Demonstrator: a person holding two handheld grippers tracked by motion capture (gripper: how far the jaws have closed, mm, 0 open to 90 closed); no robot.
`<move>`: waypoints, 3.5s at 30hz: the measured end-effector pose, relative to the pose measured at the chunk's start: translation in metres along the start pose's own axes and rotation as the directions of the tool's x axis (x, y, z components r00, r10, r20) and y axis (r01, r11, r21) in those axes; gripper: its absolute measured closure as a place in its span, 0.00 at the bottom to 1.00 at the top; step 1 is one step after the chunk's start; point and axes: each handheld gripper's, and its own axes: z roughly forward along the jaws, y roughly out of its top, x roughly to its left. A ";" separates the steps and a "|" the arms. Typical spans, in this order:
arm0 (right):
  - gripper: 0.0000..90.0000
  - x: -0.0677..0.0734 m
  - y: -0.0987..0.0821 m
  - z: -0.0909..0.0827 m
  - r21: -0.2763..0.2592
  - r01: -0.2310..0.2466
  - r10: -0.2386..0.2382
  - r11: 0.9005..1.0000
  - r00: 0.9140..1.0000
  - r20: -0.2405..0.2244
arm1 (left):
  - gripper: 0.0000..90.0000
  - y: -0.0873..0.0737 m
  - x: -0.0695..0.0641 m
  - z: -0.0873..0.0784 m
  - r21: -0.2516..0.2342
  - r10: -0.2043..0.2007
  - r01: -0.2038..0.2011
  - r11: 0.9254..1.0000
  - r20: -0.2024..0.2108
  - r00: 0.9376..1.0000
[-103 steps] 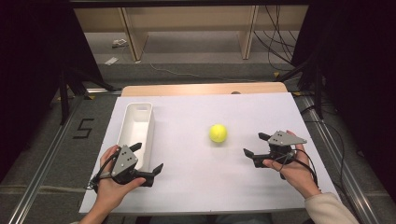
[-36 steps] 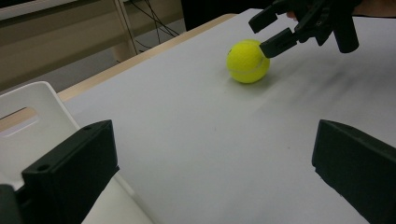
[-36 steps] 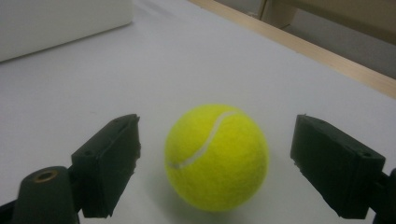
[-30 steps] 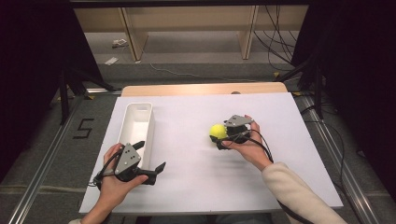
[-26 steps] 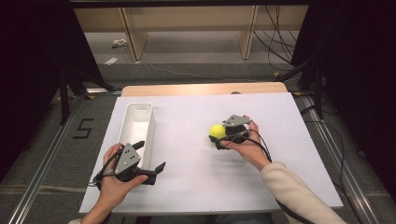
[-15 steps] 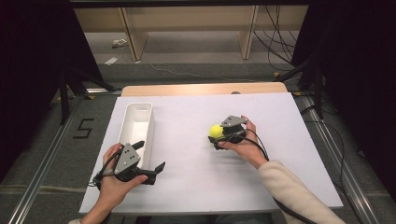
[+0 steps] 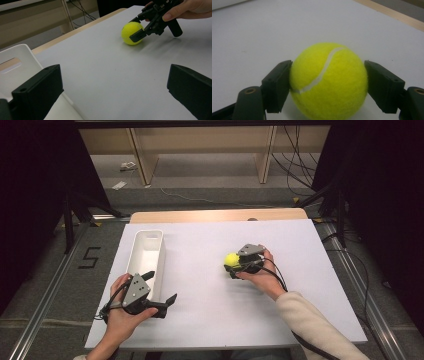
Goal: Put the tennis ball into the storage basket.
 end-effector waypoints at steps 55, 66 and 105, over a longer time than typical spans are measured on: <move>0.30 0.007 0.030 -0.020 -0.080 0.035 -0.034 0.996 0.999 0.015 | 0.00 0.001 -0.001 -0.001 -0.013 -0.003 0.003 1.000 0.000 1.000; 0.30 0.008 0.034 -0.023 -0.091 0.033 -0.031 0.995 0.999 0.023 | 0.00 0.001 -0.001 -0.001 -0.013 -0.003 0.003 1.000 0.000 1.000; 0.30 0.017 0.053 -0.027 -0.151 0.035 -0.031 0.988 0.999 0.032 | 0.00 0.000 0.000 -0.001 -0.013 -0.004 0.004 1.000 0.001 1.000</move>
